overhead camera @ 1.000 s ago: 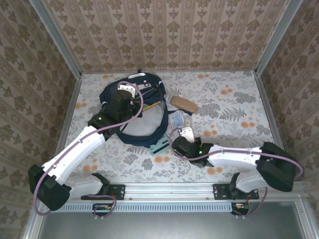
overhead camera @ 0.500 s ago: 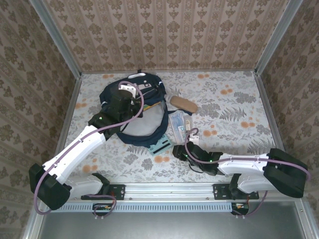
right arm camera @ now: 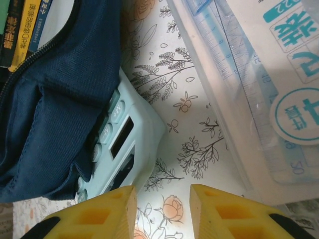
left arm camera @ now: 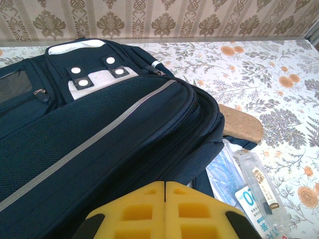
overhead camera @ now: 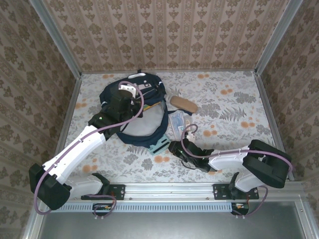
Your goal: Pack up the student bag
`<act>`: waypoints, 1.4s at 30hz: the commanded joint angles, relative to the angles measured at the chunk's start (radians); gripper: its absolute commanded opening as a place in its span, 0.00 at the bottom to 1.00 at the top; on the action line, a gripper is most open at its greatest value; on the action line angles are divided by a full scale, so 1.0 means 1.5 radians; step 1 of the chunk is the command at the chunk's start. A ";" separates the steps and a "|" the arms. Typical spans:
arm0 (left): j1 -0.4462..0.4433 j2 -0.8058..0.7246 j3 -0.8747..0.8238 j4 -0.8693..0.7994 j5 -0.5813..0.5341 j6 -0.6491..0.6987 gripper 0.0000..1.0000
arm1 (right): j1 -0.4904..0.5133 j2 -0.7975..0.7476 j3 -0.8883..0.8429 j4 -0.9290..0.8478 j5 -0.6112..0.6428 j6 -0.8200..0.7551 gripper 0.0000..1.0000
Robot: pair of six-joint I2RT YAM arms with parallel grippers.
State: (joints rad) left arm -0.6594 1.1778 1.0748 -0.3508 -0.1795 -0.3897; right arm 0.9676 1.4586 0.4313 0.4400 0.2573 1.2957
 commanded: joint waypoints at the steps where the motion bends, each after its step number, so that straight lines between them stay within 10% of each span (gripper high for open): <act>1: 0.004 -0.008 0.003 0.034 -0.003 -0.009 0.00 | -0.011 0.028 0.020 0.050 -0.026 0.029 0.35; 42: 0.004 -0.006 0.003 0.034 -0.006 -0.006 0.00 | -0.053 0.069 0.076 -0.010 -0.035 0.045 0.33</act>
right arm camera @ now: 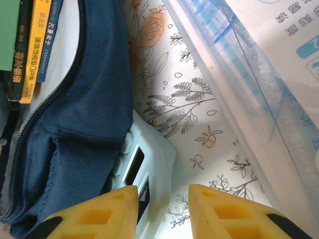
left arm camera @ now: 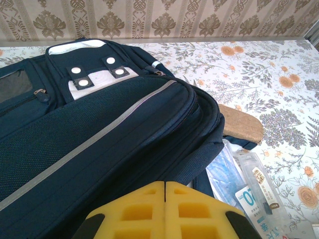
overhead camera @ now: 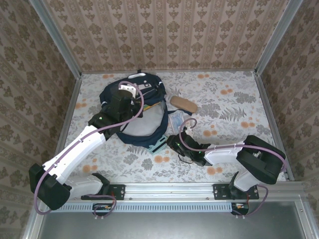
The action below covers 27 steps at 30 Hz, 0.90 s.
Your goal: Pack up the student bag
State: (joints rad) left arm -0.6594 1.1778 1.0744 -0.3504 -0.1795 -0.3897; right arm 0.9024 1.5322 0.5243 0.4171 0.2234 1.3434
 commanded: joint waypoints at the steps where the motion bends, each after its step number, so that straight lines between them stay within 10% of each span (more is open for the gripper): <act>1: 0.004 -0.005 0.003 0.033 -0.006 -0.006 0.00 | -0.012 0.027 0.014 0.015 -0.019 0.015 0.32; 27: 0.005 -0.006 0.004 0.033 -0.012 -0.004 0.00 | -0.026 -0.127 -0.082 -0.009 -0.012 0.028 0.06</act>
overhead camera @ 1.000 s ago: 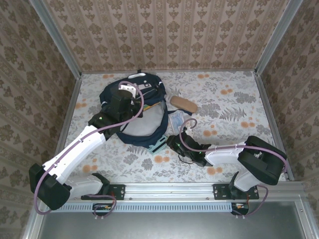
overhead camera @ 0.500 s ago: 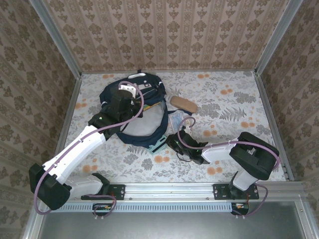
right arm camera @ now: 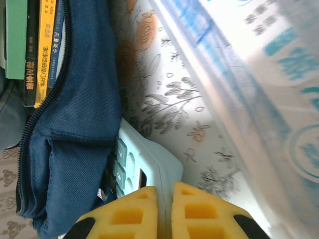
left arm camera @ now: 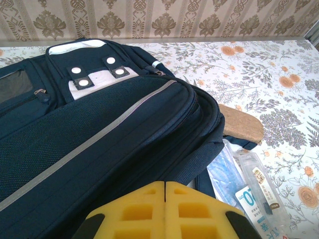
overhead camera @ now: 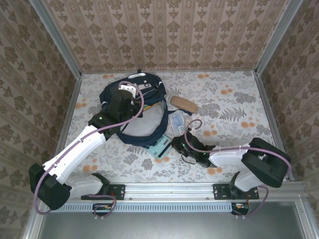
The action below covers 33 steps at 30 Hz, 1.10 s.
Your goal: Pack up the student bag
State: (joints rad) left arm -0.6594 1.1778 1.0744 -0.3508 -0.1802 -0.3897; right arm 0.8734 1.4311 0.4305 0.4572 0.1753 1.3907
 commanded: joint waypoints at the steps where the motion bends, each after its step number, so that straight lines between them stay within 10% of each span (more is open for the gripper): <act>1: 0.005 -0.006 0.004 0.032 -0.011 -0.004 0.00 | -0.009 -0.088 -0.029 -0.054 0.026 -0.004 0.06; 15: 0.005 0.005 0.005 0.035 0.000 -0.005 0.00 | -0.098 -0.491 -0.076 -0.269 -0.007 -0.081 0.06; 33: 0.004 -0.001 0.010 0.035 0.013 -0.001 0.00 | -0.111 -0.055 0.210 -0.079 -0.200 -0.131 0.06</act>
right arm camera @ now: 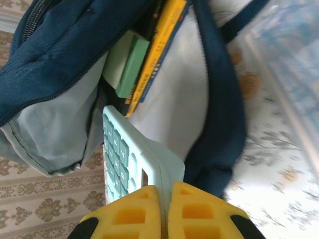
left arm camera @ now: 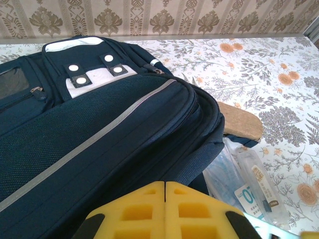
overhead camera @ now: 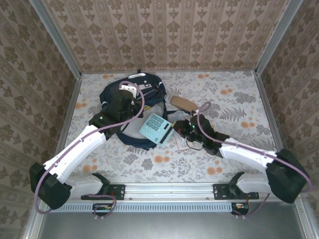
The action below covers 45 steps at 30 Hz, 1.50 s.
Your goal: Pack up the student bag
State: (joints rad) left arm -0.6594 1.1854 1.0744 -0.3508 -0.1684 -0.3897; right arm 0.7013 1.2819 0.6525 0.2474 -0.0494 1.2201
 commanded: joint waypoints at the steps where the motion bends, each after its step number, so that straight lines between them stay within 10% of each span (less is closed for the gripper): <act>1: 0.004 -0.007 0.010 0.034 0.005 -0.001 0.00 | 0.004 0.066 0.080 0.061 -0.059 -0.019 0.07; 21: 0.003 -0.013 0.010 0.033 0.002 0.000 0.00 | -0.015 0.405 0.304 0.050 -0.102 -0.010 0.13; 25: 0.003 -0.011 0.009 0.033 0.003 0.001 0.00 | -0.025 0.413 0.303 0.035 -0.089 -0.024 0.36; 28: 0.003 -0.011 0.010 0.034 0.003 0.000 0.00 | -0.031 0.413 0.306 0.018 -0.086 -0.037 0.34; 33: 0.003 -0.011 0.009 0.033 0.000 0.001 0.00 | -0.036 0.396 0.303 -0.022 -0.076 -0.066 0.67; 45: 0.003 -0.011 0.008 0.034 0.000 0.002 0.00 | -0.021 0.283 0.223 -0.064 -0.062 -0.141 0.60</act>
State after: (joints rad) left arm -0.6594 1.1854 1.0744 -0.3511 -0.1642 -0.3893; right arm 0.6514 1.7332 1.0252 0.1577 -0.1356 1.0401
